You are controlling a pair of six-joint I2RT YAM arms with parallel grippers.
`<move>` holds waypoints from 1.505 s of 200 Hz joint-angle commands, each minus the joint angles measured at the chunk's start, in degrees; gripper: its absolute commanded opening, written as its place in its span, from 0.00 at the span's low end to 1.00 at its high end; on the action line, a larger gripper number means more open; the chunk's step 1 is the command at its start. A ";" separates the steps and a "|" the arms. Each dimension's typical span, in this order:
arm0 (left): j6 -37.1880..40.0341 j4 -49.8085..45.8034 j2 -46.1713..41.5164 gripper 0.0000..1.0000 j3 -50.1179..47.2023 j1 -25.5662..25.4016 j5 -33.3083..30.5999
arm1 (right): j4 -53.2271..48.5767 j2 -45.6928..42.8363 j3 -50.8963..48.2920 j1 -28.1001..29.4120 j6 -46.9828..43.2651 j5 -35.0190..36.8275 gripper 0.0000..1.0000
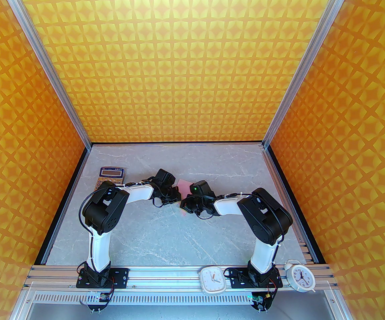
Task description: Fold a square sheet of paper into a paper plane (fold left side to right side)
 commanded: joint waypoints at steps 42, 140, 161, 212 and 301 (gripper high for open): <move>-1.03 -4.07 4.10 0.00 -0.50 0.04 -5.82 | -4.49 -4.90 -6.62 -0.15 -2.46 0.48 0.00; -3.55 -2.69 1.80 0.00 -1.73 -0.14 -6.08 | -2.81 -13.52 -8.32 -3.69 -2.99 3.43 0.00; -4.11 -2.36 1.47 0.00 -2.00 -0.56 -6.17 | 0.49 -10.44 -6.90 -5.03 -0.82 4.11 0.00; -3.78 -2.79 1.49 0.00 -1.48 -1.00 -6.17 | 3.52 -4.22 -1.95 -5.84 0.86 4.98 0.00; -2.76 -5.15 -0.79 0.06 1.64 -0.13 -6.10 | -6.16 2.03 0.76 -5.95 -4.08 6.06 0.00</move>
